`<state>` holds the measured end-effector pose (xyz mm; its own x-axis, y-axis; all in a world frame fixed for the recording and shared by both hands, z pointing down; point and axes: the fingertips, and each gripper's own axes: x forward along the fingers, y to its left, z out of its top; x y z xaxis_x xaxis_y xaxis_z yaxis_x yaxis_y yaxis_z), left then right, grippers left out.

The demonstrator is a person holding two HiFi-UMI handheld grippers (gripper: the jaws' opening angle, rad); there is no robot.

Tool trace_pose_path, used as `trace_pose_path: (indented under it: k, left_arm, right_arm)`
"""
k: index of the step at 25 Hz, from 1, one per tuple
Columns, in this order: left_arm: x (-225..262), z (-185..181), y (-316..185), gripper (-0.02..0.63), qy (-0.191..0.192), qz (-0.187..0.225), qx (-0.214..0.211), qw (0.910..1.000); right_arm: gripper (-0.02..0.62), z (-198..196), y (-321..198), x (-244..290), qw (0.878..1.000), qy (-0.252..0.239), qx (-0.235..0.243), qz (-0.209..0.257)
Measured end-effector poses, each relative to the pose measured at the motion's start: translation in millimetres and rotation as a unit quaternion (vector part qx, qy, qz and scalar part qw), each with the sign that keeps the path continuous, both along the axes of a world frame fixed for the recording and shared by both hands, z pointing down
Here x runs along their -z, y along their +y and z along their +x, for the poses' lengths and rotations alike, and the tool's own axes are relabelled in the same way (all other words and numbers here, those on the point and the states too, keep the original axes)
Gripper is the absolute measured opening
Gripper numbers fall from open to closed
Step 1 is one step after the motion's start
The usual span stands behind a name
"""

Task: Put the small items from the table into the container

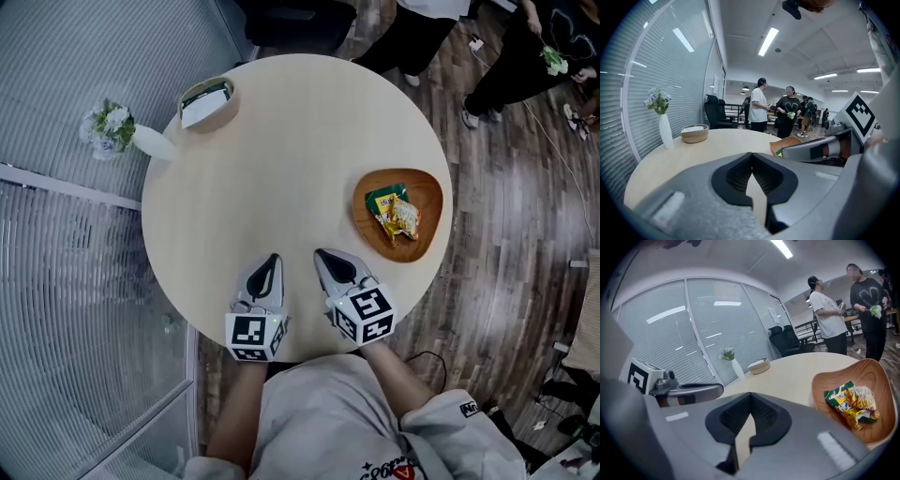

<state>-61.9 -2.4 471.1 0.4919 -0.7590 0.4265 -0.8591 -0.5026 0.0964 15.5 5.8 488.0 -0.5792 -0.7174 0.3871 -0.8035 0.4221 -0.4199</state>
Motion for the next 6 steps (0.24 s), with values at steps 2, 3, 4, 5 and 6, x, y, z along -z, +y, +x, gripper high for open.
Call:
trace_pose_path:
  k: [2, 3, 4, 5, 6]
  left_arm:
    - [-0.9, 0.4, 0.3, -0.012, 0.000, -0.001, 0.000, 1.0000]
    - [-1.4, 0.5, 0.4, -0.012, 0.000, -0.002, -0.001, 1.0000]
    - [-1.9, 0.6, 0.5, -0.011, 0.000, -0.002, -0.001, 1.0000]
    - [-2.4, 0.6, 0.5, -0.012, 0.000, -0.003, -0.001, 1.0000]
    - [-3.0, 0.6, 0.6, -0.012, 0.000, -0.004, -0.001, 1.0000]
  right_arm:
    - [0.000, 1.8, 1.0, -0.9, 1.000, -0.002, -0.003, -0.003]
    - [0.000, 2.5, 1.6, -1.2, 1.000, -0.002, -0.004, -0.005]
    - [0.000, 3.1, 2.2, -1.6, 1.000, -0.003, -0.004, -0.006]
    - [0.000, 3.7, 2.7, -1.9, 1.000, -0.003, -0.005, -0.007]
    - [0.000, 4.2, 3.2, -2.3, 1.000, -0.004, -0.005, -0.008]
